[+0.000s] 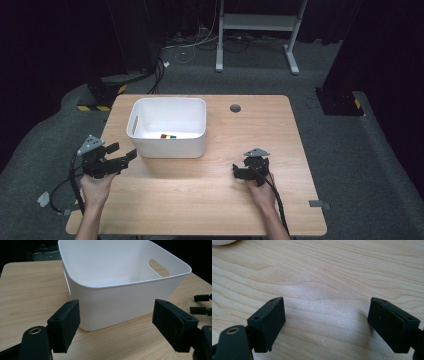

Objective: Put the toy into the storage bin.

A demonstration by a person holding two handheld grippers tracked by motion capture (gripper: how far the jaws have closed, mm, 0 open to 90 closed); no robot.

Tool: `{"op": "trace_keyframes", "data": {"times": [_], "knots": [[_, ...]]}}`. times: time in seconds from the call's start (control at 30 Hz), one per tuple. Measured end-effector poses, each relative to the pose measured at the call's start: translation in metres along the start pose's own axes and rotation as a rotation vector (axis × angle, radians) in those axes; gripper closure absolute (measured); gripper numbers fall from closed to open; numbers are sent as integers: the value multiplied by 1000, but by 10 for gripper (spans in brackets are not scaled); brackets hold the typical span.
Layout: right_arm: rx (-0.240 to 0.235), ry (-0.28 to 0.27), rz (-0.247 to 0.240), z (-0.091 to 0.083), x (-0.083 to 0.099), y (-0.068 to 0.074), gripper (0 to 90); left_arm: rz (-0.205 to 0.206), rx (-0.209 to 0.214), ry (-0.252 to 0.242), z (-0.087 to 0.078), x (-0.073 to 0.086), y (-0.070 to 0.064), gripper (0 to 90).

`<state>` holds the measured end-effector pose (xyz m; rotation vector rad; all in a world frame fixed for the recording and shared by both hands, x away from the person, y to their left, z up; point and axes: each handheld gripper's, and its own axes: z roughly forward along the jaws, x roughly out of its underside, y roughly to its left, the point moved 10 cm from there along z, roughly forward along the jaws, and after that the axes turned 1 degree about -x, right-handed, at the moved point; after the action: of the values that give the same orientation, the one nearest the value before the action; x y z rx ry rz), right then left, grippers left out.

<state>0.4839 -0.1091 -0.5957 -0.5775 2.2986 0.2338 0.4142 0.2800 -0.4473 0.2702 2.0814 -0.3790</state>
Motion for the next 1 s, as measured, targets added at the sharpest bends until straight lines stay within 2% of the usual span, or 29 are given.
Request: {"op": "trace_keyframes", "data": {"times": [0.53,1.0], "knots": [[1,0,0,0,0,0,145,-10,3,5,2,12,0,226],[1,0,0,0,0,0,145,13,13,23,14,18,-12,225]]}}
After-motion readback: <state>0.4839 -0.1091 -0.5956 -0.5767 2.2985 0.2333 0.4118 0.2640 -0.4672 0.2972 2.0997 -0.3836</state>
